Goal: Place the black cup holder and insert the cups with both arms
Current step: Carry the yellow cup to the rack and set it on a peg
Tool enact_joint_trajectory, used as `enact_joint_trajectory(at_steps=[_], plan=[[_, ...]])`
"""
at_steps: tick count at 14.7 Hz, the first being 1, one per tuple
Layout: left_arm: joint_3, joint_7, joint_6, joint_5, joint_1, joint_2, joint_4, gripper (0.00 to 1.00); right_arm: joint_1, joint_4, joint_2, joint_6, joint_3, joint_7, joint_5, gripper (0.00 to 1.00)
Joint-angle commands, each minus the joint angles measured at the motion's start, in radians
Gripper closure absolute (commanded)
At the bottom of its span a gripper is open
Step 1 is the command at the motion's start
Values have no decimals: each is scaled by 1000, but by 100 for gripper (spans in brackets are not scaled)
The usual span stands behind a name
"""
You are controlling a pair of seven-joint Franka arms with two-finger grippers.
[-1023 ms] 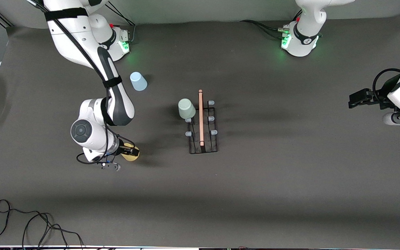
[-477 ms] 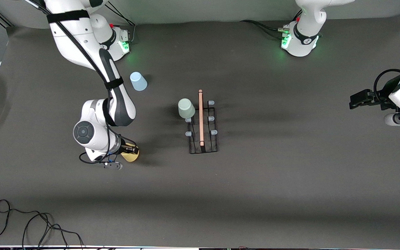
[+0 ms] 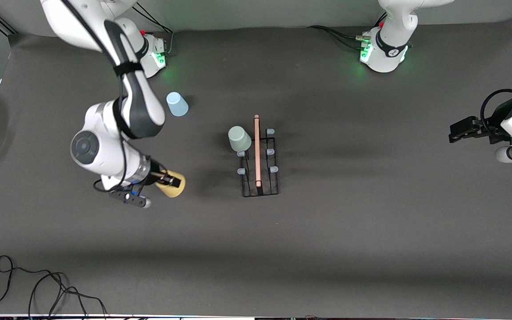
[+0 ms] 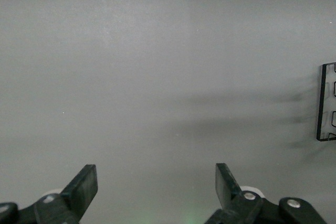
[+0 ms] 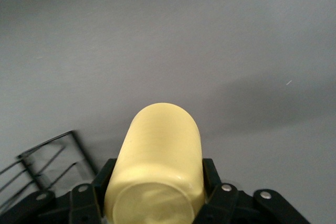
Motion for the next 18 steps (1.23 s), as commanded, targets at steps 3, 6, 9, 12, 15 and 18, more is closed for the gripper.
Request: enact_joint_trajectory(at_steps=[3, 6, 9, 12, 15, 18], plan=[[-5, 1, 0, 15, 6, -14, -9, 0, 160, 119, 32, -6, -7, 345, 4, 100], [-5, 1, 0, 15, 6, -12, -9, 0, 201, 182, 63, -1, -7, 485, -2, 100], [-5, 1, 0, 15, 6, -12, -9, 0, 211, 214, 104, 5, -5, 562, -25, 100], [-5, 1, -2, 15, 6, -12, -9, 0, 217, 279, 173, 10, -2, 631, -39, 100], [-4, 1, -2, 15, 6, -12, -11, 0, 223, 326, 222, 10, -1, 668, -37, 100], [-5, 1, 0, 15, 6, -12, -11, 0, 225, 330, 238, 19, 1, 668, -37, 100]])
